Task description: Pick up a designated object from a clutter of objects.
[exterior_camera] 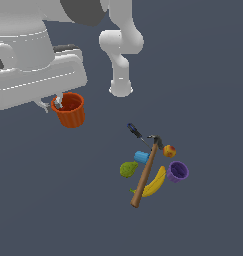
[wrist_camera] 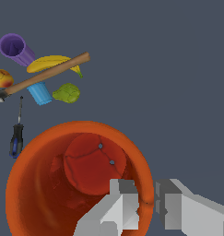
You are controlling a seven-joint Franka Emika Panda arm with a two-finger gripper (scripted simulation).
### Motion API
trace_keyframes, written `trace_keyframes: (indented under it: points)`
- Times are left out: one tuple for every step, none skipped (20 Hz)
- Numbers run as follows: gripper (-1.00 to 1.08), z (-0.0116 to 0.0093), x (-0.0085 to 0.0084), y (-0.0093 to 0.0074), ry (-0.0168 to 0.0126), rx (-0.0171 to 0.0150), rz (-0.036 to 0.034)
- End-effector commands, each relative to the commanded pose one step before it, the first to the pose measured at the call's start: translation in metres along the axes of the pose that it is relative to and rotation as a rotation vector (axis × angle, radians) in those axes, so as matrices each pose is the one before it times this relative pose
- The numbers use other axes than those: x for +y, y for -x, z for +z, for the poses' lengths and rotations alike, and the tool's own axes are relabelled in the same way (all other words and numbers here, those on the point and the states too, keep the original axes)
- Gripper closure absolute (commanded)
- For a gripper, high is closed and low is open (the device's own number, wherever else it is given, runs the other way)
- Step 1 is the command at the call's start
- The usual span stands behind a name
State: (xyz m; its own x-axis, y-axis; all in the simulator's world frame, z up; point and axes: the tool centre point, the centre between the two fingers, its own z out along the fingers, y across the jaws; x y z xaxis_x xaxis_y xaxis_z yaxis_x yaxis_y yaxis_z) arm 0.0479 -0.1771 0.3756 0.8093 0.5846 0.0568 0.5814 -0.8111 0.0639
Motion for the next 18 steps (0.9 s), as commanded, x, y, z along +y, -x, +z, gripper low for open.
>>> trace_keyframes:
  points:
    - [1.08,-0.02106,0.00213,-0.00870,-0.00003,0.00085,-0.00013]
    - [1.08,-0.00701,0.00086,-0.00311,0.00000,0.00000,0.00000]
    - [1.08,-0.00648,0.00082,-0.00289,0.00000,0.00000,0.00000]
    - [1.08,-0.00593,0.00075,-0.00274,-0.00054,0.00061,-0.00053]
    - [1.08,-0.00546,0.00073,-0.00248,0.00000,0.00000,0.00000]
    - [1.08,-0.00497,0.00070,-0.00228,0.00000,0.00000,0.00000]
    - [1.08,-0.00450,0.00066,-0.00208,0.00000,0.00000,0.00000]
    - [1.08,-0.00408,0.00063,-0.00191,0.00000,0.00000,0.00000]
    - [1.08,-0.00368,0.00056,-0.00177,-0.00038,0.00043,-0.00038]
    - [1.08,-0.00334,0.00054,-0.00158,0.00000,0.00000,0.00000]
    - [1.08,-0.00298,0.00049,-0.00142,0.00000,0.00000,0.00000]
    - [1.08,-0.00264,0.00044,-0.00126,0.00000,0.00000,0.00000]
    - [1.08,-0.00231,0.00040,-0.00111,0.00000,0.00000,0.00000]
    - [1.08,-0.00198,0.00036,-0.00097,0.00000,0.00000,0.00000]
    - [1.08,-0.00166,0.00033,-0.00083,0.00000,0.00000,0.00000]
    - [1.08,-0.00134,0.00029,-0.00069,0.00000,0.00000,0.00000]
    - [1.08,-0.00103,0.00026,-0.00055,0.00000,0.00000,0.00000]
    - [1.08,-0.00074,0.00022,-0.00042,0.00000,0.00000,0.00000]
